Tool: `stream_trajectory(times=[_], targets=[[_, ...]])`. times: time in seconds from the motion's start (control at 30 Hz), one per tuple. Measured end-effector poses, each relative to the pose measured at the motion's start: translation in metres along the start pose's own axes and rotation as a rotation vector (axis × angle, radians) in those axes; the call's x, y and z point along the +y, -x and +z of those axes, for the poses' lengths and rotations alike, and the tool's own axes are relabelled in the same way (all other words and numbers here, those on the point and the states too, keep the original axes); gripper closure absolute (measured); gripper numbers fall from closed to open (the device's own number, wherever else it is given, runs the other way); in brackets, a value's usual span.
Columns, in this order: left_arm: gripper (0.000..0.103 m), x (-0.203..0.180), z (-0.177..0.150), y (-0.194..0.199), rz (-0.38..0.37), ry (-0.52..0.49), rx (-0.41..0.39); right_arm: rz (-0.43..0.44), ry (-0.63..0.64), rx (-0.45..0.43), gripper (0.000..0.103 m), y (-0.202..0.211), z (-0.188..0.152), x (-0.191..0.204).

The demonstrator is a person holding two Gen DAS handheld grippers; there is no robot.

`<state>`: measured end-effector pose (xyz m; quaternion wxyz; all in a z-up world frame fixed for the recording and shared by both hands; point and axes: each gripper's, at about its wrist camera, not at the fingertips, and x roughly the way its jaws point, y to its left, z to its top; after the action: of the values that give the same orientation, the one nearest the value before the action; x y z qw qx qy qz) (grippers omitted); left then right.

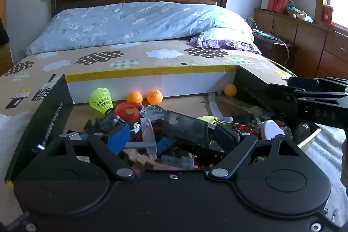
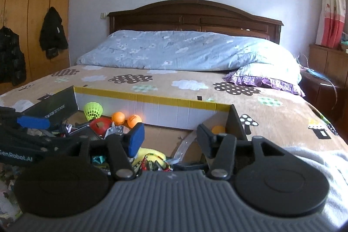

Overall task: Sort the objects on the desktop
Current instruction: 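Withdraw both tools from the yellow box back over the brick pile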

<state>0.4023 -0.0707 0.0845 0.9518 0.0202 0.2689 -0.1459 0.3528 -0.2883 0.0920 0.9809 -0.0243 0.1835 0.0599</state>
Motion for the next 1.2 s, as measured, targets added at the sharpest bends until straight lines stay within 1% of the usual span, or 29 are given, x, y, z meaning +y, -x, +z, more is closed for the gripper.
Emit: stream_trajectory(times=[0.1, 0.3, 0.43, 0.53, 0.63, 0.8, 0.9, 0.97, 1.03, 1.13, 1.2], targets=[[0.017, 0.001, -0.004, 0.018, 0.007, 0.002, 0.002, 0.015, 0.001, -0.005, 0.027, 0.012, 0.001, 0.001], [0.017, 0.003, -0.012, 0.067, 0.025, -0.003, -0.005, 0.059, 0.02, -0.011, 0.023, 0.05, 0.001, 0.015], [0.014, 0.007, -0.023, 0.111, 0.022, -0.006, -0.019, 0.098, 0.013, -0.01, 0.018, 0.081, -0.001, 0.026], [0.011, 0.011, -0.034, 0.146, 0.032, -0.016, -0.041, 0.137, 0.013, -0.016, 0.016, 0.111, -0.005, 0.035], [0.01, 0.015, -0.049, 0.179, 0.037, -0.018, -0.047, 0.179, 0.006, -0.011, 0.015, 0.138, -0.014, 0.043], [0.009, 0.017, -0.085, 0.23, 0.019, -0.024, -0.05, 0.23, 0.02, 0.017, 0.013, 0.18, -0.041, 0.06], [0.008, 0.011, -0.113, 0.254, -0.003, -0.035, -0.051, 0.262, 0.018, 0.037, 0.012, 0.204, -0.062, 0.07], [0.007, 0.006, -0.135, 0.268, -0.015, -0.041, -0.052, 0.277, 0.014, 0.043, 0.008, 0.219, -0.078, 0.075], [0.007, -0.002, -0.158, 0.276, -0.024, -0.045, -0.048, 0.286, 0.009, 0.045, 0.0, 0.233, -0.095, 0.08], [0.007, -0.015, -0.19, 0.283, -0.025, -0.064, -0.04, 0.298, 0.018, 0.051, 0.0, 0.253, -0.124, 0.091], [0.007, -0.025, -0.211, 0.284, -0.03, -0.077, -0.027, 0.287, 0.041, 0.048, 0.0, 0.264, -0.142, 0.099]])
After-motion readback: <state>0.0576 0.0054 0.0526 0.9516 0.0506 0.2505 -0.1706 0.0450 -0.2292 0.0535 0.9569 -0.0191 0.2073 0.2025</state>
